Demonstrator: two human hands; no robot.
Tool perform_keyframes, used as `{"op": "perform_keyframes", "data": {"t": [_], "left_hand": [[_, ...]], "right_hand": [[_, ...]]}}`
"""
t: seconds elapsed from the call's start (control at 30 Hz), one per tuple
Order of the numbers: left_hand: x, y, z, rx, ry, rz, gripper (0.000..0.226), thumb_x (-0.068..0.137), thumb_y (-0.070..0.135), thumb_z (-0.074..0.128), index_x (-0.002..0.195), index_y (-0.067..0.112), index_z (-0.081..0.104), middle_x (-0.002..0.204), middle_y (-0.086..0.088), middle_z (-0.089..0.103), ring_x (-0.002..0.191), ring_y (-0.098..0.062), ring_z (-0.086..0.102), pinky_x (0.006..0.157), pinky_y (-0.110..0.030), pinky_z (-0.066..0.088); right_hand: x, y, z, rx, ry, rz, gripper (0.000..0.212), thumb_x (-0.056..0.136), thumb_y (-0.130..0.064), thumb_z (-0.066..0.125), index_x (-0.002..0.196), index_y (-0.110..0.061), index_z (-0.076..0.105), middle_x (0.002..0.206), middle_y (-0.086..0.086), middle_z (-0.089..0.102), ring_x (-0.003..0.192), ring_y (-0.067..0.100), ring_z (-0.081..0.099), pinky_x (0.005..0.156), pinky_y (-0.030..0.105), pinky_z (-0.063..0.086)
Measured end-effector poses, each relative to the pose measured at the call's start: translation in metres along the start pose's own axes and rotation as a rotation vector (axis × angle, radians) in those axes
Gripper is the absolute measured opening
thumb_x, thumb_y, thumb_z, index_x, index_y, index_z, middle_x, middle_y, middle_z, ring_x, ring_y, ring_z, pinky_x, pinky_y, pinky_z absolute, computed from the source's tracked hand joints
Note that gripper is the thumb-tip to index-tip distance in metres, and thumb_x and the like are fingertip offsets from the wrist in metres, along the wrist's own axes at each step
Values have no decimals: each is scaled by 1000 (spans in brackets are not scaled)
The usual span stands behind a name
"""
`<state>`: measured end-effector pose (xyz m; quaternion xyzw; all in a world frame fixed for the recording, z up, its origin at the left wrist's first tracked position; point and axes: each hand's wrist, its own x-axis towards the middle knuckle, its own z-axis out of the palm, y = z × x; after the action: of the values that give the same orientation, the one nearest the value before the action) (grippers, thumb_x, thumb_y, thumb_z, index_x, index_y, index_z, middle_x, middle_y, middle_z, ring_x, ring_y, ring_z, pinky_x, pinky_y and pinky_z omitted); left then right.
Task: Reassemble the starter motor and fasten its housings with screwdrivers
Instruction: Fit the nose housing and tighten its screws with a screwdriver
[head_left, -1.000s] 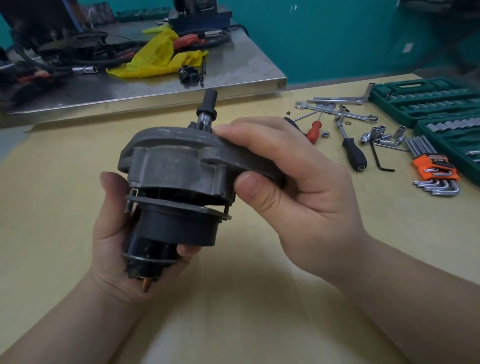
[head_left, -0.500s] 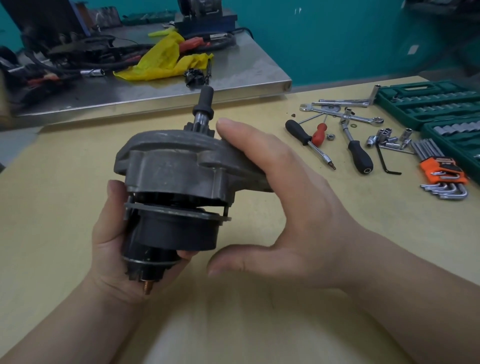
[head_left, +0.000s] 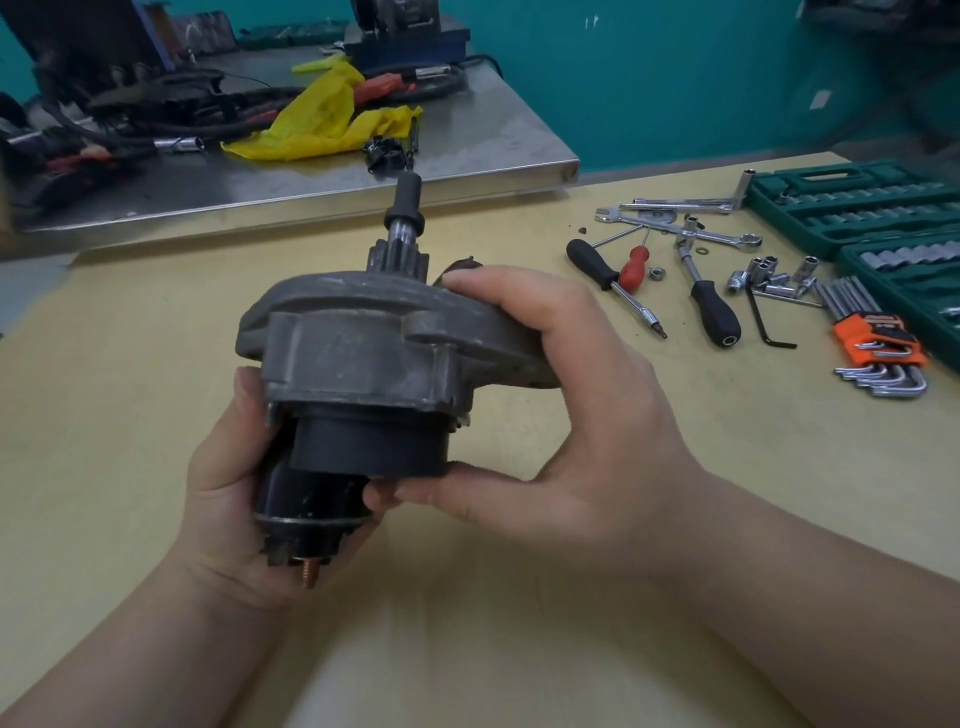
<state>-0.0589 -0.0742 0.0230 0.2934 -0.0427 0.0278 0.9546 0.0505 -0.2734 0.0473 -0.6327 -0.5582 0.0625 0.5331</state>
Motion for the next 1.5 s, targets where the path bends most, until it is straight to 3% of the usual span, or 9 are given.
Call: {"op": "perform_keyframes", "data": {"t": [0.07,0.17,0.3,0.7,0.9,1.03,1.2,1.33,1.5], "left_hand": [[4,-1,-3,53,27,-2,58,86,37,89,131,3,74,125,-23,74,107,-37,75,82,-42,61],[8,0,11,392,172,108,60,64,56,96,113,23,84,108,-1,81,86,-16,77,67,-28,60],[9,0,17,438,290,133,98,53,49,103,136,13,65,111,-12,77,83,-26,75,64,-35,62],[7,1,16,640,278,302,52,57,32,100,100,23,74,94,-11,75,67,-29,72,52,-37,59],[4,-6,12,1322,315,738,34,73,31,90,102,29,73,120,4,74,116,-20,73,92,-28,59],[5,-5,2,1492,210,817,37,76,35,89,105,31,67,126,0,68,117,-19,70,93,-24,54],[8,-5,-5,1276,157,673,91,65,67,93,141,50,45,142,5,59,109,-15,72,79,-31,62],[10,-9,-15,1202,262,560,83,78,81,75,145,41,46,133,-1,63,102,-17,73,82,-29,59],[18,-27,-16,915,475,428,71,80,90,62,125,35,68,115,-10,76,108,-40,73,90,-59,56]], "right_hand": [[9,7,2,-173,196,-5,82,78,-38,96,144,-18,50,132,-6,62,123,21,64,100,34,55],[7,7,1,-158,217,-23,90,78,-41,94,151,-21,45,139,-8,57,130,22,60,102,32,53],[7,9,-5,-65,140,16,91,79,-54,87,156,-35,41,144,-11,57,135,23,58,102,27,51],[8,21,4,178,211,155,81,79,-50,83,150,-35,47,144,-13,58,139,25,56,113,46,49],[11,26,20,579,196,482,116,62,-54,99,158,-32,37,149,-3,62,136,20,62,115,53,49],[10,32,18,671,159,469,102,61,-16,101,148,-16,48,142,14,67,131,37,65,113,65,48],[9,40,13,621,238,449,94,57,-11,94,143,-14,56,134,16,71,127,39,68,112,64,48],[7,46,15,600,267,423,97,54,-15,97,143,-14,57,134,14,72,127,37,68,114,63,47],[6,46,21,522,336,380,98,47,-21,104,135,-31,61,130,2,75,123,24,72,103,37,58]]}}
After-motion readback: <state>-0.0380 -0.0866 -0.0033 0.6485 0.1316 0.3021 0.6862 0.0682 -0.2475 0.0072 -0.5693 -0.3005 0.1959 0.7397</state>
